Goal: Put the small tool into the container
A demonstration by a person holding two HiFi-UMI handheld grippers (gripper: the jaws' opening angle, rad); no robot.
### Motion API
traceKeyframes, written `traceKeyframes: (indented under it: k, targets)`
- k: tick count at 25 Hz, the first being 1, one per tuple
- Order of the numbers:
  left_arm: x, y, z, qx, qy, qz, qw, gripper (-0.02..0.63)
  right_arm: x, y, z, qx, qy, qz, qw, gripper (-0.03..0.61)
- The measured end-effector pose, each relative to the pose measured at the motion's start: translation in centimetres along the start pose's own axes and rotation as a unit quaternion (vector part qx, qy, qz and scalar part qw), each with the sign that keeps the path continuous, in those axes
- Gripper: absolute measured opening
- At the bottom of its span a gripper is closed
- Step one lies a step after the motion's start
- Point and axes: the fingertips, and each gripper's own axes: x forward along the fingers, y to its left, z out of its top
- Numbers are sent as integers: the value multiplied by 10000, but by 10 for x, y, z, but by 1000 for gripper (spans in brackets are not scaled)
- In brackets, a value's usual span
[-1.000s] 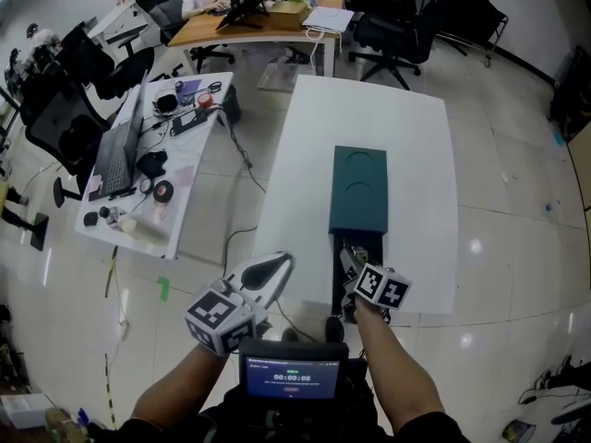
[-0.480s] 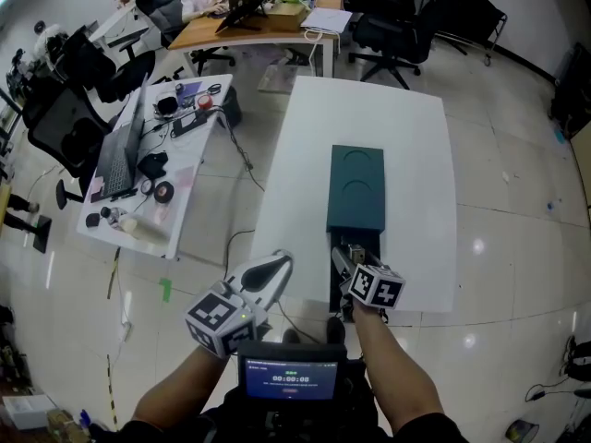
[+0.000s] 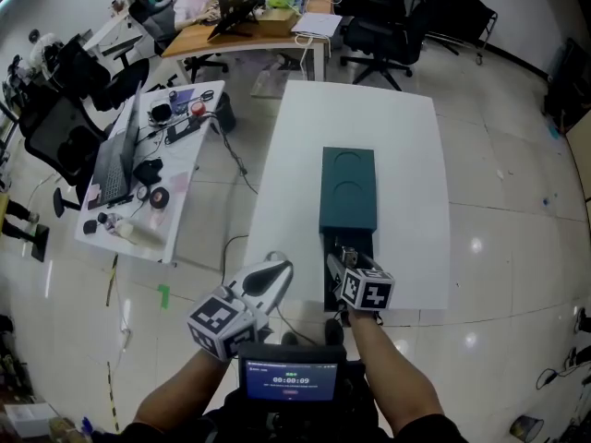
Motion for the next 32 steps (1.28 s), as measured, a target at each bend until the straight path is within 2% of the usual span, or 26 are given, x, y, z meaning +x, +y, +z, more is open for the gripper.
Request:
traceKeyframes:
  k: [2,11,20,22,23,24,26,27,32]
  targets:
    - [0,-1,1,6,0,-13,10000,12,2,-3,1,-2,-16,-83,10000,261]
    - [-9,8,3,-2,-10,76,10000,12,18,-2,2,228,39,131,9996,247]
    - [-12,13,3,7,-12,102,9999,12,14,-6,-1,-174,139,-379,9990,242]
    - [-12,13,3,17,-26,96,9999,12,12,-7,-1,-248,95,-464,9986,216]
    - [-13,14,3,9,-30,104,9999,12,13,-5,-2,-270,88,-451,9986,144]
    - [-13,15,2,-12,-31,117,9999,12,14,-4,-4,-245,92,-395,9989,106]
    - [-13,18,1,-62,-32,140,9999,12,17,0,-7,-90,129,-207,9997,101]
    - [-13,18,1,-66,-30,142,9999,12,18,1,-8,-46,153,-126,9998,77]
    - [-15,17,2,-44,-32,129,9999,12,15,6,-9,-209,244,-41,9995,81]
